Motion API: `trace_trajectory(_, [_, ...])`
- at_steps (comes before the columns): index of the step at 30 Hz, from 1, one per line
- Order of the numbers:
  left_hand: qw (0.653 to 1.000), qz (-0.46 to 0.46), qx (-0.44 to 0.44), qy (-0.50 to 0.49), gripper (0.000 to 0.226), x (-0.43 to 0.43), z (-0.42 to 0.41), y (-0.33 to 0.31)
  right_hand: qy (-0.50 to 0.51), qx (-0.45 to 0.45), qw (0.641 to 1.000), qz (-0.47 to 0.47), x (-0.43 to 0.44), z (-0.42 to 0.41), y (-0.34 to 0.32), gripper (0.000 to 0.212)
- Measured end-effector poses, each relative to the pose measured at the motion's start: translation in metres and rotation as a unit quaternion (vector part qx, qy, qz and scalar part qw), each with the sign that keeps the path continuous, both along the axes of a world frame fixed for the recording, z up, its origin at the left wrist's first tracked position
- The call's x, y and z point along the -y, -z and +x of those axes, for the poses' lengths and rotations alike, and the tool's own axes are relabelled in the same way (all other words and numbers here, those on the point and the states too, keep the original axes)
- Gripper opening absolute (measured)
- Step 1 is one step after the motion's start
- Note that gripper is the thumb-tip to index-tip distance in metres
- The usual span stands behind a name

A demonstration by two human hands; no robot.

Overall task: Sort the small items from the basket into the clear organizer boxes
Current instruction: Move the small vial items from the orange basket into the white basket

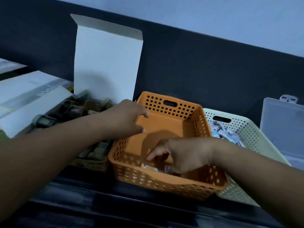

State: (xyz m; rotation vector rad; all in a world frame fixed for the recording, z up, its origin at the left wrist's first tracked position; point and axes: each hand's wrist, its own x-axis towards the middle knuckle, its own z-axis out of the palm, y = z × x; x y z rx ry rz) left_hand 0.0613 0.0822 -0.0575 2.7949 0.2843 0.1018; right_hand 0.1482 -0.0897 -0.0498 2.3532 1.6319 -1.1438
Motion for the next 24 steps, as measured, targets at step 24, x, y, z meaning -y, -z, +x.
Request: trace_trajectory(24, [0.999, 0.027, 0.019, 0.029, 0.049, -0.003, 0.002, 0.011, 0.042, 0.021, 0.999, -0.023, 0.009, 0.011, 0.014, 0.058])
